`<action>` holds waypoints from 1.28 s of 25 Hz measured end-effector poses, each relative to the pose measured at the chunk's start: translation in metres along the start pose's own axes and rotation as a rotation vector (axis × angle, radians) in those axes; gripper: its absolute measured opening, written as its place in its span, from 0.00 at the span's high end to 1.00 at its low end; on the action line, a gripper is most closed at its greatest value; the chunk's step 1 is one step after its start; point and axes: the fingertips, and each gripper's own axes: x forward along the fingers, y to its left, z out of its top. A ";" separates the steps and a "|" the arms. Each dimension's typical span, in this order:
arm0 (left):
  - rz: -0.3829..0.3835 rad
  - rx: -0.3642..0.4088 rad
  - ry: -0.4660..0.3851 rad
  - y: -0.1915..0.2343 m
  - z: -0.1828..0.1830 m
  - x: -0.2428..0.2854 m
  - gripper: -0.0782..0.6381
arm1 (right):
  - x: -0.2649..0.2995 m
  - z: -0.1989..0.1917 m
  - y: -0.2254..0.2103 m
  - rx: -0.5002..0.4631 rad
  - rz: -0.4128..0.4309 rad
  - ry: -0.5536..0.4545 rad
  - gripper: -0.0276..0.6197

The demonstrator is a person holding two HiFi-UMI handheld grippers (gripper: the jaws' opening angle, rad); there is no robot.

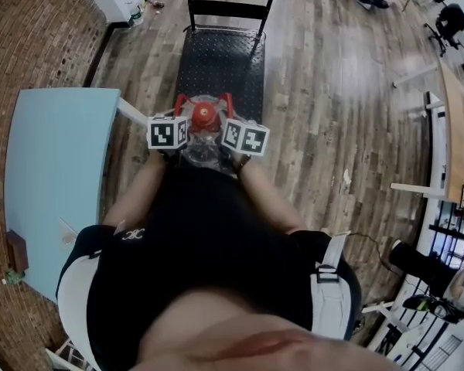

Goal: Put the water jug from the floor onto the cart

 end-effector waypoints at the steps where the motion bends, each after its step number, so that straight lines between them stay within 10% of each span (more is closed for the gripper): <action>1: -0.002 0.005 0.004 0.000 0.001 0.003 0.87 | 0.002 0.000 -0.003 0.006 -0.007 0.002 0.93; 32: -0.178 -0.037 0.114 0.139 0.127 0.166 0.88 | 0.208 0.097 -0.003 0.034 -0.215 0.182 0.93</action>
